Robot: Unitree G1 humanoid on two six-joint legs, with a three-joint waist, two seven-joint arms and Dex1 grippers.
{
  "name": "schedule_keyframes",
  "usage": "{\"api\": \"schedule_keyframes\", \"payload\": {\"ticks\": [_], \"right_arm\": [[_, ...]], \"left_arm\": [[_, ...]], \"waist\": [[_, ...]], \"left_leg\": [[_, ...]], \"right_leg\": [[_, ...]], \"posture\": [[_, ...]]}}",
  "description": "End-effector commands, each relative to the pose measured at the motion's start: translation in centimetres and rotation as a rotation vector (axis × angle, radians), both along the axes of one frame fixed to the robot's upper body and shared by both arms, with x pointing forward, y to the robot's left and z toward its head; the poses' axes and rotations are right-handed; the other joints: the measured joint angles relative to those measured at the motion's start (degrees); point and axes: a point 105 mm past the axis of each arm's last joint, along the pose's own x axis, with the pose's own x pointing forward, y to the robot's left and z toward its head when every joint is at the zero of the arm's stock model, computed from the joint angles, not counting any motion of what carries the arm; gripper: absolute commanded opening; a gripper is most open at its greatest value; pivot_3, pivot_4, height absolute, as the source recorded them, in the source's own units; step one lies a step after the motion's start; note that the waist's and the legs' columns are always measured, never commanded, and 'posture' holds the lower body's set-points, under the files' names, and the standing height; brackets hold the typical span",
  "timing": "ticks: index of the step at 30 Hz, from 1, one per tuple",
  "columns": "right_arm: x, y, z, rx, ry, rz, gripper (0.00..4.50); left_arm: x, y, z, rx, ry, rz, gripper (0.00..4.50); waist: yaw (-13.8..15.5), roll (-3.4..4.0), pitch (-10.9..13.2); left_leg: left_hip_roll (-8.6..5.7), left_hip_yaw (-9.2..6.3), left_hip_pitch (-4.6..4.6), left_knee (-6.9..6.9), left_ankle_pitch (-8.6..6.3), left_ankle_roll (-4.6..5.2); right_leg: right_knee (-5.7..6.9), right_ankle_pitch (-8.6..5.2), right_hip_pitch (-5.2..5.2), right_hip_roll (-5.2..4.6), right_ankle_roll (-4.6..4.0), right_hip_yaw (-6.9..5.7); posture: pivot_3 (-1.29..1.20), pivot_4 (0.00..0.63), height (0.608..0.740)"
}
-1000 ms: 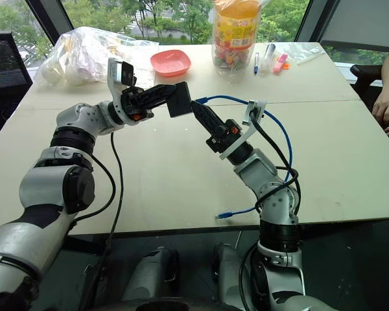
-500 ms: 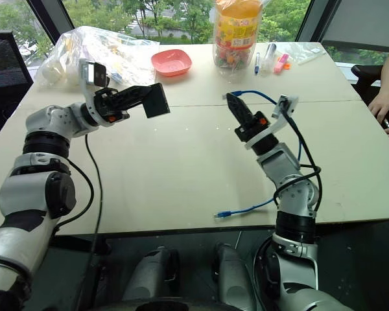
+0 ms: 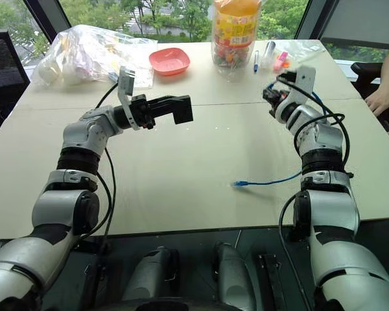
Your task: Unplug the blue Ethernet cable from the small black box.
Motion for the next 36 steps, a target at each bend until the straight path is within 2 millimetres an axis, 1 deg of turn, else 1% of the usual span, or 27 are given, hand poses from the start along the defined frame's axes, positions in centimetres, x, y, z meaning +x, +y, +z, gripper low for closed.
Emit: {"api": "schedule_keyframes", "payload": {"ticks": [1, 2, 3, 6, 7, 8, 9, 11, 12, 14, 16, 19, 20, 21, 22, 23, 27, 28, 31, 33, 35, 36], "right_arm": [[0.2, -0.5, -0.3, -0.090, -0.018, 0.001, 0.85], [0.2, -0.2, -0.4, -0.076, -0.023, 0.017, 1.17], [0.3, 0.1, -0.4, -0.061, -0.029, 0.026, 1.61], [0.4, 0.8, -0.2, -0.071, -0.053, 0.051, 3.11], [0.4, 1.0, -0.2, -0.077, -0.056, 0.064, 3.72], [0.3, 1.4, -0.2, -0.090, -0.066, 0.092, 4.25], [-0.2, 2.9, -0.2, -0.102, -0.080, 0.191, 4.49], [-1.5, 5.5, -0.2, -0.130, -0.103, 0.347, 4.49], [-2.7, 6.9, -0.3, -0.164, -0.128, 0.425, 4.49], [-5.0, 8.8, -0.4, -0.186, -0.171, 0.501, 4.49], [-6.4, 9.7, -0.1, -0.181, -0.198, 0.507, 4.49], [-7.5, 9.8, 0.4, -0.174, -0.223, 0.476, 4.49], [-7.6, 9.7, 0.5, -0.172, -0.228, 0.460, 4.50], [-7.8, 9.6, 0.6, -0.172, -0.230, 0.449, 4.50], [-7.8, 9.5, 0.7, -0.172, -0.230, 0.441, 4.50], [-7.8, 9.3, 0.7, -0.173, -0.229, 0.431, 4.50], [-8.1, 8.8, 0.8, -0.178, -0.226, 0.416, 4.50], [-8.1, 8.7, 0.9, -0.179, -0.227, 0.416, 4.50], [-8.9, 7.8, 1.1, -0.235, -0.238, 0.429, 4.50], [-10.1, 7.3, 1.1, -0.249, -0.245, 0.454, 4.50], [-11.2, 6.8, 1.0, -0.256, -0.248, 0.457, 4.50], [-11.5, 6.6, 1.0, -0.260, -0.249, 0.455, 4.50]], "left_arm": [[0.2, -0.6, 0.5, 0.030, -0.093, 0.046, 0.49], [0.4, -1.0, 0.2, 0.039, -0.103, 0.061, 0.49], [0.5, -1.3, -0.1, 0.049, -0.111, 0.076, 0.49], [1.4, -2.0, -1.0, 0.077, -0.131, 0.143, 0.49], [1.7, -2.1, -1.3, 0.083, -0.136, 0.169, 0.49], [1.9, -2.3, -1.5, 0.091, -0.144, 0.188, 0.49], [2.5, -2.6, -1.9, 0.104, -0.156, 0.233, 0.49], [3.1, -3.0, -2.5, 0.126, -0.168, 0.283, 0.49], [3.4, -3.2, -2.9, 0.138, -0.170, 0.309, 0.49], [3.8, -3.5, -3.6, 0.153, -0.165, 0.348, 0.49], [4.1, -3.5, -4.3, 0.176, -0.163, 0.392, 0.49], [4.1, -3.8, -5.5, 0.227, -0.169, 0.399, 0.49], [4.0, -3.9, -5.8, 0.240, -0.176, 0.394, 1.53], [4.0, -3.9, -6.0, 0.249, -0.181, 0.392, 1.85], [4.0, -3.9, -6.1, 0.252, -0.182, 0.392, 2.31], [4.0, -3.9, -6.2, 0.251, -0.180, 0.390, 2.63], [3.9, -3.4, -6.2, 0.238, -0.176, 0.383, 4.39], [3.8, -3.3, -6.1, 0.232, -0.175, 0.379, 4.46], [3.7, -0.7, -3.9, 0.169, -0.192, 0.367, 4.46], [2.7, 1.3, -2.9, 0.144, -0.188, 0.338, 4.46], [1.1, 3.0, -2.5, 0.139, -0.171, 0.324, 4.46], [0.4, 3.5, -2.4, 0.142, -0.160, 0.321, 4.46]], "waist": [[-0.1, 0.00, 0.0], [-0.1, 0.00, 0.0], [-0.1, 0.00, 0.0], [-0.1, 0.00, 0.0], [-0.1, 0.00, 0.0], [-0.1, 0.00, 0.0], [-0.1, 0.00, 0.0], [0.0, 0.00, 0.0], [0.1, 0.01, 0.0], [0.4, 0.00, 0.0], [0.4, 0.00, 0.0], [0.3, 0.00, 0.0], [0.3, 0.00, 0.0], [0.3, 0.00, 0.0], [0.3, 0.00, 0.0], [0.3, -0.01, 0.0], [0.3, -0.01, 0.0], [0.3, -0.01, 0.0], [0.2, 0.00, 0.0], [0.0, 0.00, 0.0], [-0.1, 0.01, 0.0], [0.0, 0.02, 0.0]], "left_leg": [[-0.01, 0.01, -0.01, 0.00, 0.00, 0.00], [-0.01, 0.05, 0.00, 0.01, 0.00, 0.00], [-0.01, 0.06, 0.01, 0.02, 0.01, 0.00], [-0.01, 0.04, 0.04, 0.11, 0.01, 0.00], [-0.01, 0.04, 0.06, 0.12, 0.01, 0.00], [0.00, 0.03, 0.10, 0.13, 0.01, 0.00], [0.00, 0.01, 0.11, 0.13, 0.01, 0.00], [0.02, -0.04, 0.11, 0.12, 0.01, 0.00], [0.02, -0.15, 0.10, 0.12, 0.01, 0.00], [0.03, -0.26, 0.04, 0.10, 0.00, 0.02], [0.02, -0.30, -0.02, 0.10, -0.01, 0.02], [-0.04, -0.26, -0.03, 0.16, -0.01, 0.02], [-0.07, -0.25, -0.03, 0.18, -0.01, 0.02], [-0.05, -0.26, -0.01, 0.22, -0.01, 0.02], [-0.03, -0.27, 0.00, 0.22, -0.01, 0.02], [-0.01, -0.27, 0.00, 0.23, -0.01, 0.03], [0.00, -0.30, -0.01, 0.20, -0.01, 0.03], [-0.01, -0.30, -0.02, 0.19, -0.01, 0.03], [-0.07, -0.28, -0.05, 0.15, -0.01, 0.04], [-0.06, -0.27, -0.05, 0.12, -0.01, 0.05], [0.00, -0.27, -0.02, 0.08, -0.02, 0.05], [0.04, -0.28, 0.00, 0.07, -0.02, 0.05]], "right_leg": [[0.00, 0.00, 0.00, -0.01, 0.00, 0.00], [0.01, 0.01, -0.01, -0.02, 0.02, 0.02], [0.00, -0.03, 0.00, -0.02, 0.10, 0.02], [0.03, -0.06, 0.05, -0.03, 0.19, 0.03], [0.05, -0.05, 0.06, -0.03, 0.20, 0.03], [0.05, -0.05, 0.09, -0.03, 0.20, 0.03], [0.05, -0.05, 0.11, -0.03, 0.21, 0.03], [0.06, -0.06, 0.10, -0.03, 0.20, 0.02], [0.06, -0.06, 0.09, -0.03, 0.21, 0.02], [0.05, -0.06, 0.07, -0.02, 0.20, -0.02], [0.05, -0.05, 0.04, -0.05, 0.18, -0.05], [0.05, -0.05, 0.03, -0.19, 0.23, -0.06], [0.04, -0.02, 0.04, -0.26, 0.30, -0.06], [0.03, -0.02, 0.07, -0.27, 0.29, -0.07], [0.01, -0.01, 0.07, -0.29, 0.27, -0.07], [0.00, 0.00, 0.08, -0.30, 0.26, -0.08], [0.00, 0.00, 0.07, -0.30, 0.27, -0.10], [0.00, 0.00, 0.06, -0.30, 0.27, -0.10], [0.00, -0.01, 0.03, -0.29, 0.27, -0.10], [0.01, 0.00, 0.00, -0.28, 0.26, -0.09], [0.01, -0.01, 0.00, -0.26, 0.24, -0.08], [0.03, -0.01, 0.00, -0.24, 0.24, -0.08]], "posture": [[0.00, 0.150, 0.740], [0.00, 0.150, 0.740], [0.00, 0.150, 0.740], [0.00, 0.150, 0.740], [0.00, 0.150, 0.740], [0.00, 0.150, 0.740], [0.00, 0.150, 0.740], [0.00, 0.150, 0.740], [0.00, 0.150, 0.740], [0.00, 0.150, 0.740], [0.00, 0.150, 0.740], [0.00, 0.150, 0.740], [0.00, 0.150, 0.740], [0.00, 0.150, 0.740], [0.00, 0.150, 0.740], [0.00, 0.150, 0.740], [0.00, 0.150, 0.740], [0.00, 0.150, 0.740], [0.00, 0.150, 0.740], [0.00, 0.150, 0.740], [0.00, 0.150, 0.740], [0.00, 0.150, 0.740]]}}
